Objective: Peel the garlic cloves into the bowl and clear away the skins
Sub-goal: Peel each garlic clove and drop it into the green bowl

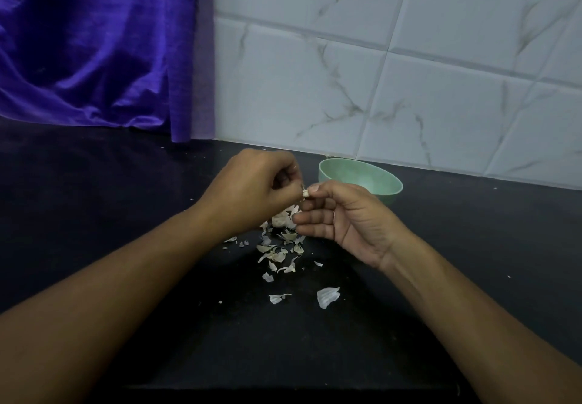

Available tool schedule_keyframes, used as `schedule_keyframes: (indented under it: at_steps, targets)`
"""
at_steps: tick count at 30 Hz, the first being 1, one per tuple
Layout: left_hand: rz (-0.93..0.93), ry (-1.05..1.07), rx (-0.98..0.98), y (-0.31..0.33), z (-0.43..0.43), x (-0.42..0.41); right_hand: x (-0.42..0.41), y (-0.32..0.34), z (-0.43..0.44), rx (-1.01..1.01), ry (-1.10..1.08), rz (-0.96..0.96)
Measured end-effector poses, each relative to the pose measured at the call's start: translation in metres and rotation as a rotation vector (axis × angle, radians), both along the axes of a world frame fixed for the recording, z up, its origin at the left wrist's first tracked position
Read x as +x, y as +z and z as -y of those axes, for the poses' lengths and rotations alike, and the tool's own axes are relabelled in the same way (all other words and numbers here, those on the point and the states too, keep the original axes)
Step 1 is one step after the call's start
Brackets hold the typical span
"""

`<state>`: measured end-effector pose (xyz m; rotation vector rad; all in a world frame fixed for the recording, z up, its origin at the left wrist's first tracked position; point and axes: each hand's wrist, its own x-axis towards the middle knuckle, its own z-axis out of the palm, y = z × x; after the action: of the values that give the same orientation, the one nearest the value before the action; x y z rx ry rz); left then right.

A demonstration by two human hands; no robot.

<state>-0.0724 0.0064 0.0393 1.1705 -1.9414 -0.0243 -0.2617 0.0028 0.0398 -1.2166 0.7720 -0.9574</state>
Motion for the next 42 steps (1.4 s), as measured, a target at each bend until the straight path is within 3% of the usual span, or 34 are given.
schedule_keyframes:
  at_steps: [9, 16, 30, 42]
  targets:
    - [-0.031, 0.011, 0.153, -0.002, 0.008, 0.017, 0.002, -0.001, 0.0, -0.03, -0.01, 0.055]
    - [0.027, 0.028, 0.142, -0.003, 0.008, 0.013, 0.001, -0.002, 0.004, -0.047, -0.062, 0.061]
    - [-0.442, -0.2, 0.449, 0.001, 0.005, 0.006, -0.002, -0.005, 0.007, -0.112, -0.142, 0.071]
    - [-0.544, -0.196, 0.462, 0.002, 0.002, 0.004, 0.0, -0.008, 0.005, -0.205, -0.146, 0.009]
